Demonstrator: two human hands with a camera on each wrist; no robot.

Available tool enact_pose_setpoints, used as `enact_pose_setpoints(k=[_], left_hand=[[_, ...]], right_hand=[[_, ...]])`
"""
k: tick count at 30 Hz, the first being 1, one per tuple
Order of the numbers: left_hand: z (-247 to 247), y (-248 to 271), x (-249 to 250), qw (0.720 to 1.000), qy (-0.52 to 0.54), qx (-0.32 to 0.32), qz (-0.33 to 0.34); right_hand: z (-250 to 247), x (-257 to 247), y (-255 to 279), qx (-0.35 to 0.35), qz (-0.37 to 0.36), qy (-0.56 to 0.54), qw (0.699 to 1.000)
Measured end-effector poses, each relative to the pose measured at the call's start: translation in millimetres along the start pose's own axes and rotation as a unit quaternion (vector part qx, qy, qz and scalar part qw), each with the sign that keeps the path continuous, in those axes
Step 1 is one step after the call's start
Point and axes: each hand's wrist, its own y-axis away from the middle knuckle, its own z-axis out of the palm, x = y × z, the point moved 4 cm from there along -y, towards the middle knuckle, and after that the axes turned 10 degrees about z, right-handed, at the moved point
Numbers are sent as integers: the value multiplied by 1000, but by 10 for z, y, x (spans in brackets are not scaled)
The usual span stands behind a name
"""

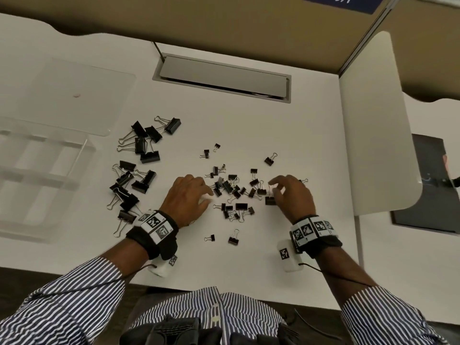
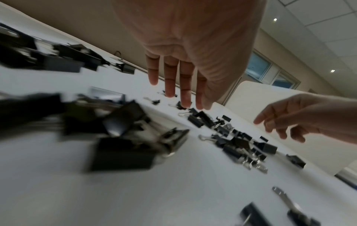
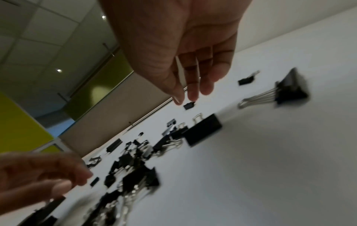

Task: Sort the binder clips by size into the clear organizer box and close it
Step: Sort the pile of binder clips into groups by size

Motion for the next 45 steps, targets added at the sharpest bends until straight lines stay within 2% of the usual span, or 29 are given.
enact_pose_setpoints(k=[4, 10, 14, 25, 30, 33, 36, 40, 42, 45], left_hand=[[36, -310, 153, 1000, -16, 13, -13], [148, -565, 252, 993, -86, -64, -50], [228, -612, 250, 983, -139, -101, -65], [242, -691, 265, 989, -105, -84, -57], [144, -681, 289, 998, -36, -25, -51], [-22, -571, 197, 992, 76, 33, -94], [-173, -334, -62, 970, 169, 52, -165], [-384, 126, -531, 944, 183, 85, -261], [-423, 331, -705, 933, 178, 73, -303], [-385, 493, -778, 927, 184, 46, -323]], right_hand=[[33, 163, 59, -15, 69, 40, 997], [204, 110, 99, -15, 111, 86, 990], [286, 45, 102, -13, 111, 84, 990], [141, 71, 84, 12, 112, 28, 993], [92, -4, 54, 24, 93, -8, 995], [87, -87, 50, 28, 69, -25, 997], [105, -194, 31, 24, 49, -40, 998], [157, -359, 20, 20, 19, -49, 998], [198, -443, 26, 14, 6, -53, 998], [254, -575, 31, 6, -13, -48, 999]])
